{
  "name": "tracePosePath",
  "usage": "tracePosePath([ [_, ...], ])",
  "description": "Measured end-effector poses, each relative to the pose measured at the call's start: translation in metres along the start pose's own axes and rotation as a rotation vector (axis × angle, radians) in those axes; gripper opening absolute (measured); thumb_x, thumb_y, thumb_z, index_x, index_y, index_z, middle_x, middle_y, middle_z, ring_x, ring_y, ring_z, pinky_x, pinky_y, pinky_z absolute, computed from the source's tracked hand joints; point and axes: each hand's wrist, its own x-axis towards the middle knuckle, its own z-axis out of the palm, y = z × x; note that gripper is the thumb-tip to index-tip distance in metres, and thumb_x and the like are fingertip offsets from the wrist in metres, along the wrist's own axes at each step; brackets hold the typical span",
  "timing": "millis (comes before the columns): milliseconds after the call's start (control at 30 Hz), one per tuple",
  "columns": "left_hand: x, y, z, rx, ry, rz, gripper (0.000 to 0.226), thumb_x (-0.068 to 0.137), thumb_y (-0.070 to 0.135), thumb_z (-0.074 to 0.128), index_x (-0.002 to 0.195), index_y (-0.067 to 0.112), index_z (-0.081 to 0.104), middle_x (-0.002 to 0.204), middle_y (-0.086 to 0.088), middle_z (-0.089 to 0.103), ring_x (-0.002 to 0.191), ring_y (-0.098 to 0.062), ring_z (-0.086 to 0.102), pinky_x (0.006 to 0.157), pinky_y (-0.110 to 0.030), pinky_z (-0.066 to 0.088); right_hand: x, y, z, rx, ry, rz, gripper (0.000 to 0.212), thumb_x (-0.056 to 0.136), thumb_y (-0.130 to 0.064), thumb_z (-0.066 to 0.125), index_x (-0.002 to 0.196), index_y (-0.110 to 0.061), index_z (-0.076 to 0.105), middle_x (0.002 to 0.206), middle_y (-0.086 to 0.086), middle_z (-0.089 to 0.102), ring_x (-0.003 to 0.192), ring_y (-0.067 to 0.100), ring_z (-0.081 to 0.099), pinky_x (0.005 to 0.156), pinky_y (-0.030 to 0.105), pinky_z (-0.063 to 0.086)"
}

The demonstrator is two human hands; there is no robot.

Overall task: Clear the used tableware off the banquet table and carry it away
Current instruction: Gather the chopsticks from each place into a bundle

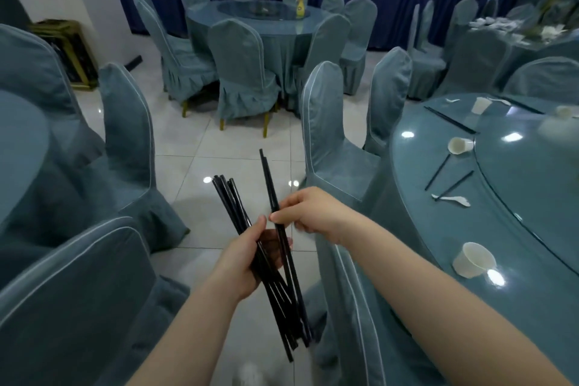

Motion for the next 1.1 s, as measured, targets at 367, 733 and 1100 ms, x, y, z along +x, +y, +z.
tracePosePath([
  [367,0.13,0.1,-0.018,0.067,-0.059,-0.024,0.045,0.096,0.046,0.045,0.104,0.007,0.067,0.078,-0.01,0.074,0.061,-0.016,0.07,0.064,-0.028,0.049,0.164,-0.024,-0.012,0.039,0.079,0.059,0.019,0.072,-0.037,0.08,0.085,-0.025,0.072,0.076,-0.009,0.067,0.065,0.007,0.051,0.062,0.025,0.039],
  [733,0.263,0.185,0.003,0.013,-0.181,-0.15,0.042,0.095,0.049,0.044,0.098,0.016,0.068,0.069,-0.003,0.07,0.063,-0.018,0.07,0.057,-0.029,0.055,0.284,-0.049,-0.078,-0.025,0.065,-0.041,0.03,0.078,-0.022,0.077,0.107,-0.015,0.072,0.06,-0.018,0.065,0.061,-0.009,0.06,0.074,0.016,0.049],
  [1100,0.445,0.262,0.081,-0.049,-0.153,-0.221,0.039,0.095,0.048,0.045,0.07,0.018,0.046,0.04,0.008,0.042,0.039,-0.01,0.056,0.061,-0.03,0.046,0.376,0.009,-0.203,0.141,0.662,0.196,0.011,0.087,-0.027,0.066,0.077,-0.023,0.068,0.059,-0.015,0.06,0.056,0.001,0.052,0.046,0.007,0.038],
])
